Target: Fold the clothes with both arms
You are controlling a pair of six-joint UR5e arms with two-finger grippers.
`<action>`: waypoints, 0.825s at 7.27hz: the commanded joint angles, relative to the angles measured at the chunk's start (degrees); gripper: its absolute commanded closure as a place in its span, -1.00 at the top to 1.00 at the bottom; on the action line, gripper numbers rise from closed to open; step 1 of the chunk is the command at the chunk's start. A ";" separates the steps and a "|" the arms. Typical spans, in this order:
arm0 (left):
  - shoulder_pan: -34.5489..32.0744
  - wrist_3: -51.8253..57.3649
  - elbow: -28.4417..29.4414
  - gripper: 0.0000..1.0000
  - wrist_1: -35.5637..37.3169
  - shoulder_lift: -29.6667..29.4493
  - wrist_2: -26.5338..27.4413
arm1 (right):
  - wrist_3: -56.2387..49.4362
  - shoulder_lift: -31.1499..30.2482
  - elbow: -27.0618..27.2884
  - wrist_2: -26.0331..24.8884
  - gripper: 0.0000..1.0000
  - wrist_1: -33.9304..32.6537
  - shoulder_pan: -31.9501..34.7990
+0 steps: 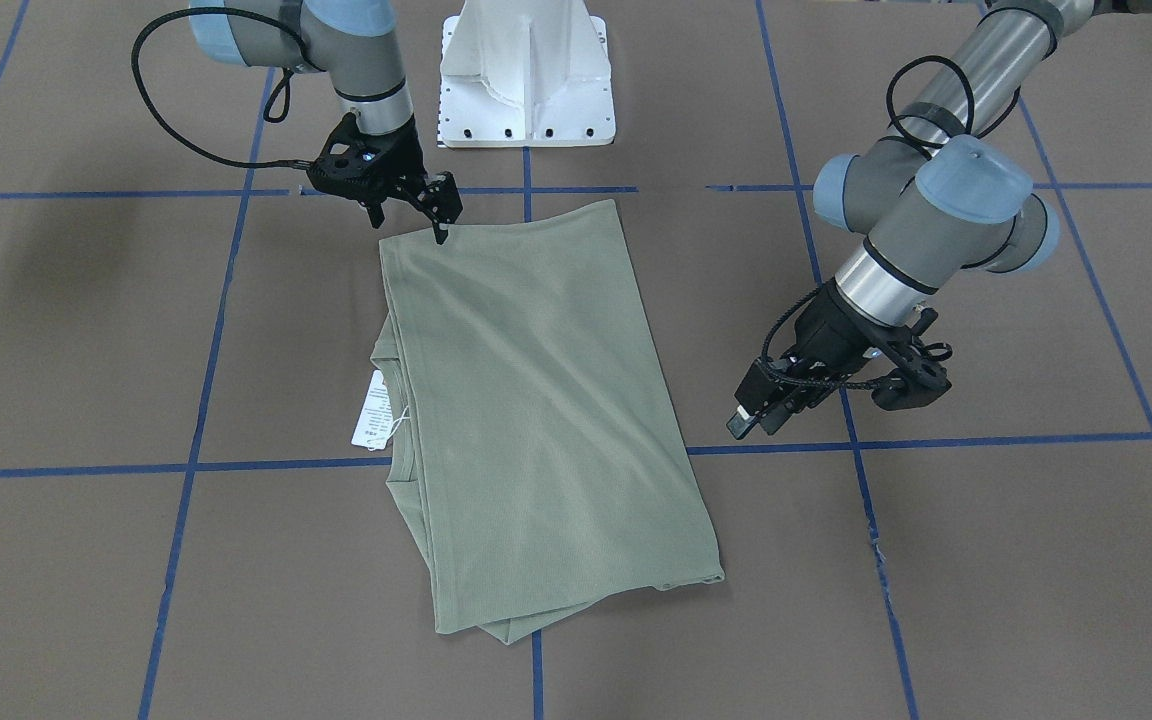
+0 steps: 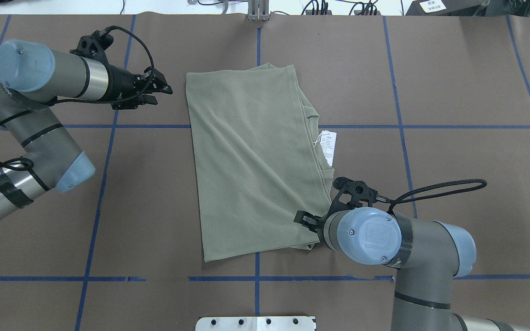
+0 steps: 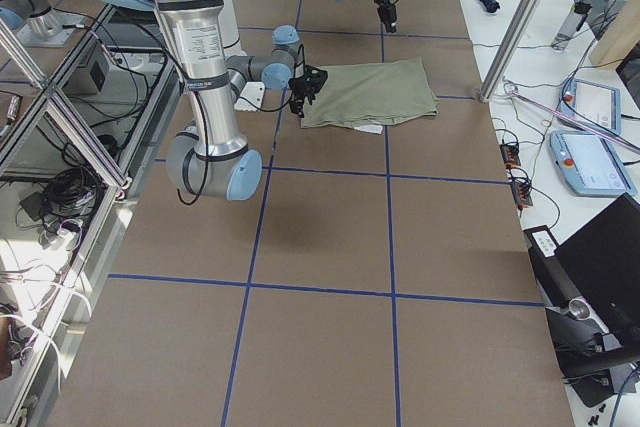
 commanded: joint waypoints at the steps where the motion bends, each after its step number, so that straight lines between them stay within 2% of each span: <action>1: 0.06 0.00 -0.07 0.16 0.00 0.00 0.00 | 5.06 0.28 -3.19 -0.08 0.96 5.22 -0.07; 3: 0.06 0.00 -0.16 0.16 0.00 0.00 0.00 | 6.57 1.41 -5.57 0.09 0.91 7.03 -0.07; 4: -0.03 0.00 -0.16 0.16 0.00 0.00 0.00 | 6.57 1.34 -5.66 0.18 0.73 7.02 -0.16; 5: -0.03 0.00 -0.16 0.16 0.00 0.00 0.00 | 6.57 1.42 -5.40 0.27 -0.37 7.02 -0.16; 6: -0.03 0.00 -0.16 0.16 0.00 0.00 0.00 | 6.23 1.25 -5.49 1.48 -0.99 7.02 -0.16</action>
